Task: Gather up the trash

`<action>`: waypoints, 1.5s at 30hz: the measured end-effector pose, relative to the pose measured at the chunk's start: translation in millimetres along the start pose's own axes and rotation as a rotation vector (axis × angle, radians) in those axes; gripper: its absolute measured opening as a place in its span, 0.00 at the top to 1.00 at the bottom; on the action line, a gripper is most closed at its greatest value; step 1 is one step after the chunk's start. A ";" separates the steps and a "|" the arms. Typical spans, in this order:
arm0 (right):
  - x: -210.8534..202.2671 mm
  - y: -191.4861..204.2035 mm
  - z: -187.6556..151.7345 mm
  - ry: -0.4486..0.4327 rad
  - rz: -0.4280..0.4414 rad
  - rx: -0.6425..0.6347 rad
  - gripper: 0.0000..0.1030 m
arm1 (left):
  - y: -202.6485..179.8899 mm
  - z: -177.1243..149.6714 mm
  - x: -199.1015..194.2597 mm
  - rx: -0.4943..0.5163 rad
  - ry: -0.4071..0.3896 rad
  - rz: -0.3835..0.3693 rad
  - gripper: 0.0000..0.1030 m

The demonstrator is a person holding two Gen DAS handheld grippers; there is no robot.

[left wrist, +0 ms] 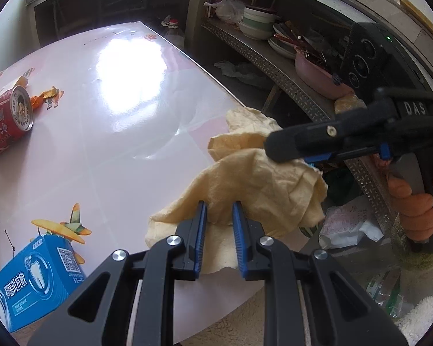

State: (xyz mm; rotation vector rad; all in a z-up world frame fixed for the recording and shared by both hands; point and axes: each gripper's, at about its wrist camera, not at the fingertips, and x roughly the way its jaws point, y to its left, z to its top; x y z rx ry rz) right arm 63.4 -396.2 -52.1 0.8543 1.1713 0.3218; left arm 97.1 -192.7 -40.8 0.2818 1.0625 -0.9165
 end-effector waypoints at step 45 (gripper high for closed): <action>34.6 10.1 -2.3 0.023 -0.002 0.056 0.92 | 12.9 -0.2 -26.4 -0.044 -0.088 -0.029 0.65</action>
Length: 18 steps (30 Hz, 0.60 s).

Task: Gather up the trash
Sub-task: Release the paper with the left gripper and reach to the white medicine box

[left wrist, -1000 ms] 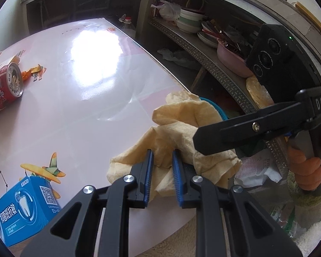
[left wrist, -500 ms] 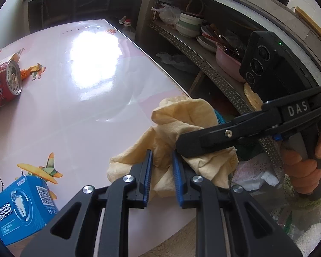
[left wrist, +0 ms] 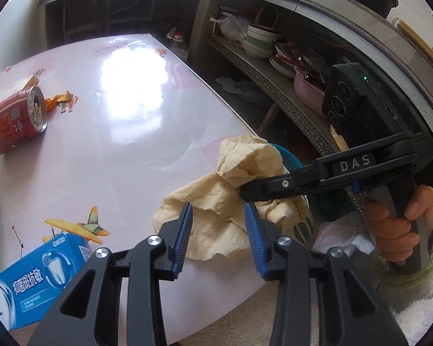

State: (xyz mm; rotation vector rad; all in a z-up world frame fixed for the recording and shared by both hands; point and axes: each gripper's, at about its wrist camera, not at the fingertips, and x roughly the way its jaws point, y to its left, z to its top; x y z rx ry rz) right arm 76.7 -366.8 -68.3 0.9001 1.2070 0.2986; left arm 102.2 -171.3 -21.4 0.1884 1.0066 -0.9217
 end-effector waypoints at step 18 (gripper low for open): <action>19.8 18.8 16.9 -0.037 -0.048 -0.058 0.92 | 228.7 151.7 -94.5 -0.250 -0.097 0.327 0.10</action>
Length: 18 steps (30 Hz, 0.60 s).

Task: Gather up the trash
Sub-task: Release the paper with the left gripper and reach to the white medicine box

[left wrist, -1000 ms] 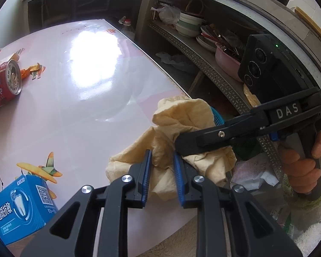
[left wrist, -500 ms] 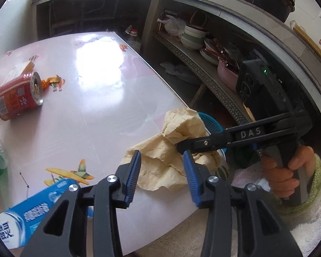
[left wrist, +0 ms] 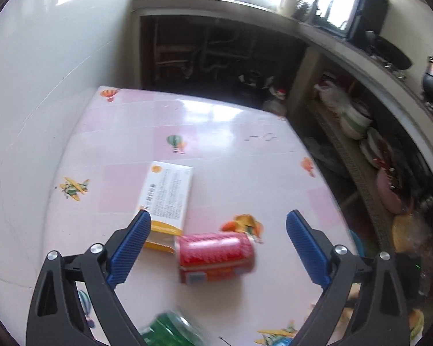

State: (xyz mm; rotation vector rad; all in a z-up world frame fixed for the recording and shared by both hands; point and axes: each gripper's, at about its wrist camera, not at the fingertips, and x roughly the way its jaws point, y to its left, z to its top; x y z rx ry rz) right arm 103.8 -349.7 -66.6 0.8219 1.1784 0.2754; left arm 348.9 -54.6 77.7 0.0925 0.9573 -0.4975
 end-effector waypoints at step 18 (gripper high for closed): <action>-3.4 -3.8 3.0 0.017 0.012 0.026 0.92 | 60.0 22.9 150.4 0.037 0.357 0.090 0.10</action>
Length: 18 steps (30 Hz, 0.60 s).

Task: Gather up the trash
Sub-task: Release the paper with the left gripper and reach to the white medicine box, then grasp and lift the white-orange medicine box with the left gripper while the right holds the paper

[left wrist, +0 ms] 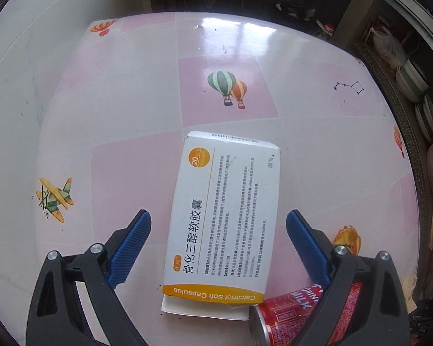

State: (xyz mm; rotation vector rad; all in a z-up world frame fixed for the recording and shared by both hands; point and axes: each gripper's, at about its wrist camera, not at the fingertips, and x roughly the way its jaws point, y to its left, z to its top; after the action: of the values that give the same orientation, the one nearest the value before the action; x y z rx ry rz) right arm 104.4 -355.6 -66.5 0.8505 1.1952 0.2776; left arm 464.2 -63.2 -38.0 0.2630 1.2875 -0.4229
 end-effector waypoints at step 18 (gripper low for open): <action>-2.6 -5.2 -1.0 -0.011 0.021 0.034 0.92 | 12.6 -2.7 10.6 -0.006 0.011 0.066 0.30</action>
State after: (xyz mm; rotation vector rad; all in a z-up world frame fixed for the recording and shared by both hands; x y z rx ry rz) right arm 101.3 -360.2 -68.4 0.8933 1.1843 0.2707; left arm 469.8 -52.5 -49.5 0.3023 1.2871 -0.3611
